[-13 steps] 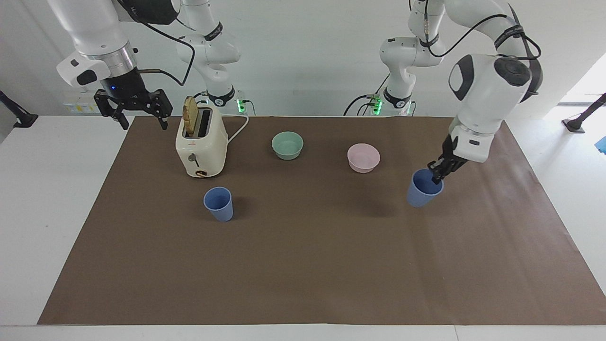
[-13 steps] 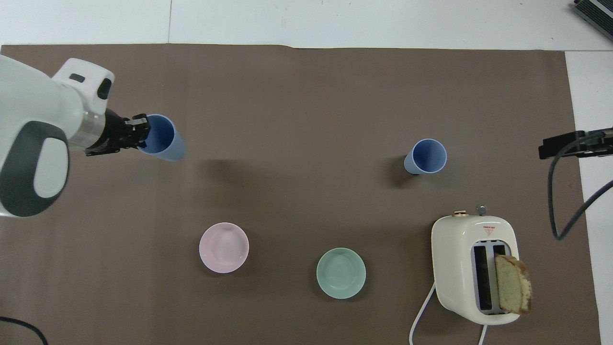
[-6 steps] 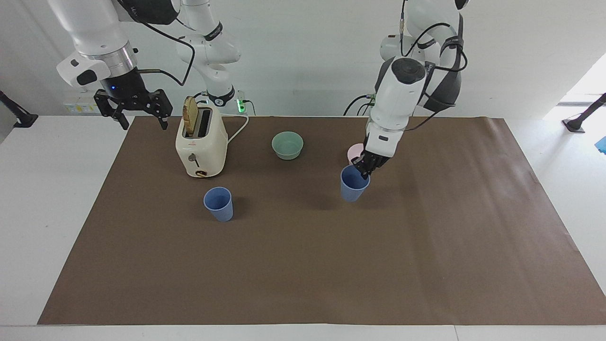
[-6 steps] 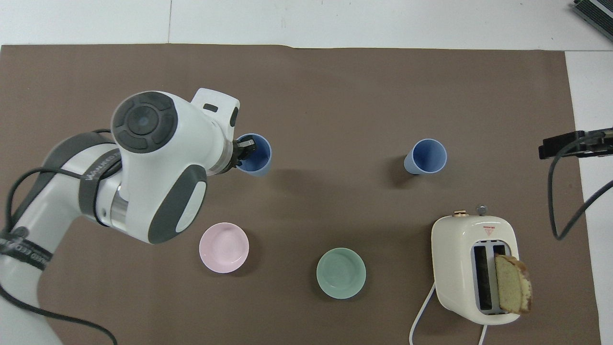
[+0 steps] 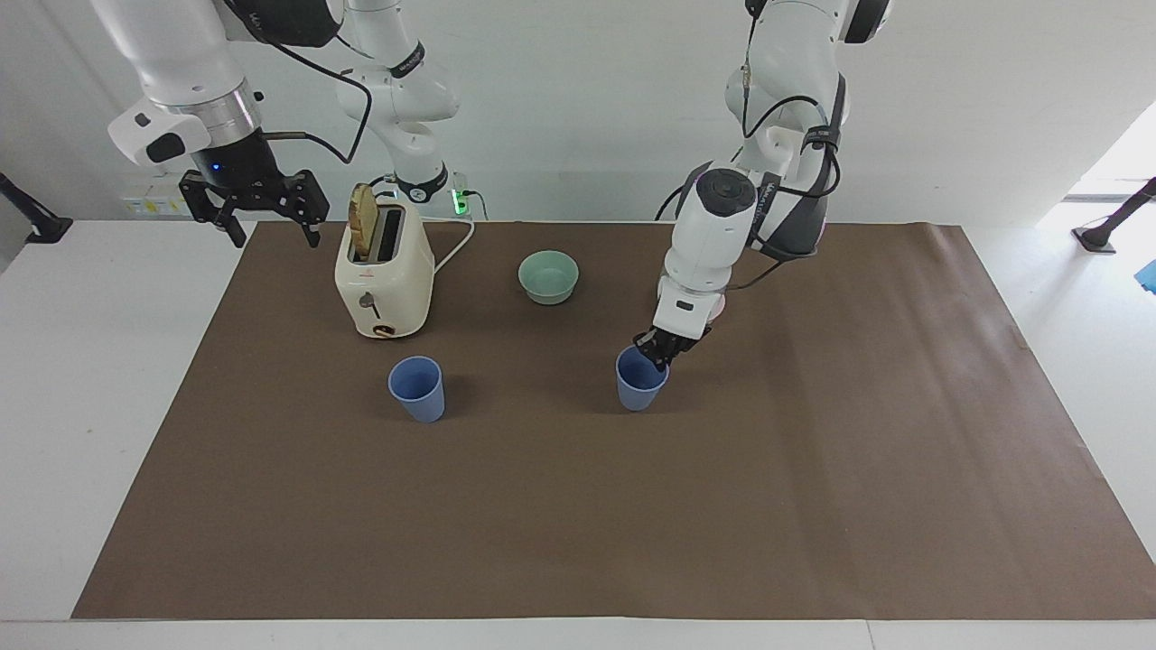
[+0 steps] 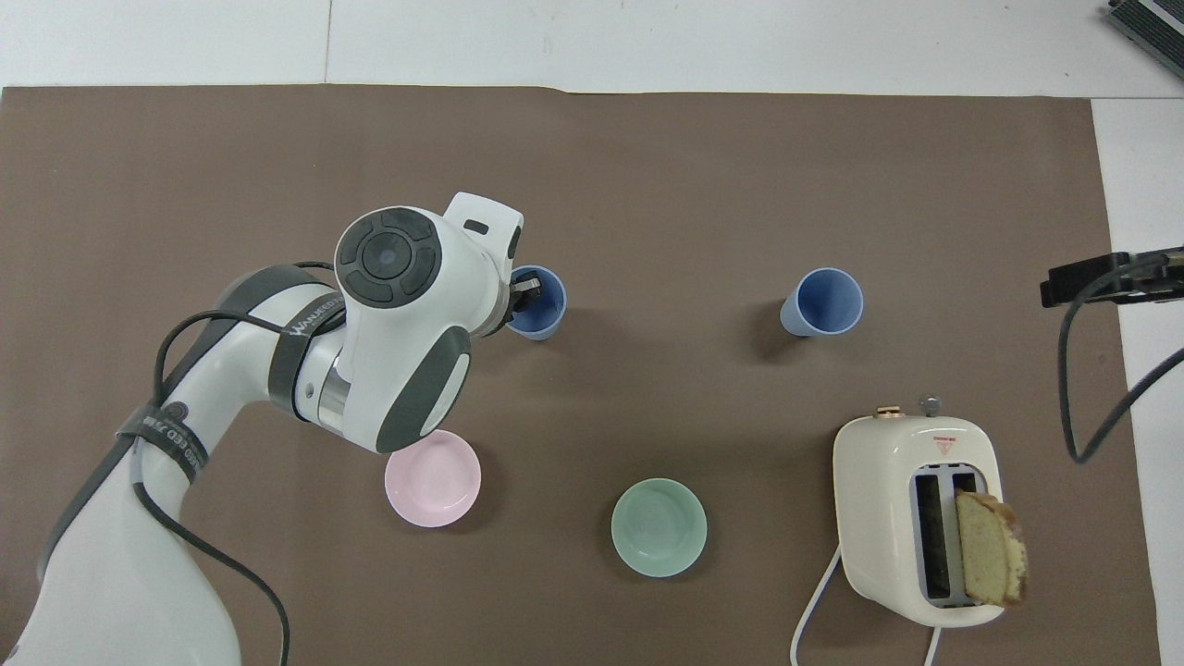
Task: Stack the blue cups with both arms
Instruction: 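Carry the blue cup with the left gripper toward the table center, then release the blue cup and lift the left gripper away, then retract the left gripper while the right gripper reaches the other blue cup, then grasp the blue cup with the right gripper and lift it, then carry the blue cup with the right gripper over the placed cup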
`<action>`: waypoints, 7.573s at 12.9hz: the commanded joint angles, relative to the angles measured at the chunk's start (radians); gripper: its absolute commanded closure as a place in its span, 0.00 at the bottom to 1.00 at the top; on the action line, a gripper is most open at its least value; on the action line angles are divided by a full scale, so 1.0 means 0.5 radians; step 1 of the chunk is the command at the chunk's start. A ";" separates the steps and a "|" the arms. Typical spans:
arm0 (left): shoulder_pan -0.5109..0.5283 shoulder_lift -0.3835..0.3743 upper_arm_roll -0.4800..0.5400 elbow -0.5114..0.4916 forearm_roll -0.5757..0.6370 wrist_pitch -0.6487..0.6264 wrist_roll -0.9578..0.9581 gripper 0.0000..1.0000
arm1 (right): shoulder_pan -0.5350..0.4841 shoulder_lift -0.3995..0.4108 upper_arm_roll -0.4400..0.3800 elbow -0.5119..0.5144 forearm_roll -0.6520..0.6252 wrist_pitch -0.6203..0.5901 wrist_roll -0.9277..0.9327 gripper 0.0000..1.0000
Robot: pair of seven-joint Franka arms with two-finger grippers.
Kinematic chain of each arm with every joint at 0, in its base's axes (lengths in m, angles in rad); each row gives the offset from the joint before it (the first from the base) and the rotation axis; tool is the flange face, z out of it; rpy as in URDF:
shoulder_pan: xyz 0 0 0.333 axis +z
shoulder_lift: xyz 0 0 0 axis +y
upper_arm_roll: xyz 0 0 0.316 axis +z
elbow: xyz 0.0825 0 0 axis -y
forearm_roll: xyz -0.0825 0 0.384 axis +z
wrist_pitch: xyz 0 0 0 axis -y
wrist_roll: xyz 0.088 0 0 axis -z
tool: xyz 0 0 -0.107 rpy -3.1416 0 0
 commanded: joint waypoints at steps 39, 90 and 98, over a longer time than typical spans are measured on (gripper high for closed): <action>0.862 -0.754 0.147 0.452 0.050 -1.402 2.062 0.00 | 0.173 0.443 0.022 -0.545 0.031 1.030 0.019 0.00; 0.893 -0.852 0.156 0.377 -0.002 -1.476 1.902 0.00 | 0.860 0.710 0.325 0.090 0.320 1.080 1.142 1.00; 0.893 -0.852 0.156 0.374 -0.002 -1.476 1.902 0.00 | 0.839 0.738 0.322 0.001 0.307 1.074 1.118 1.00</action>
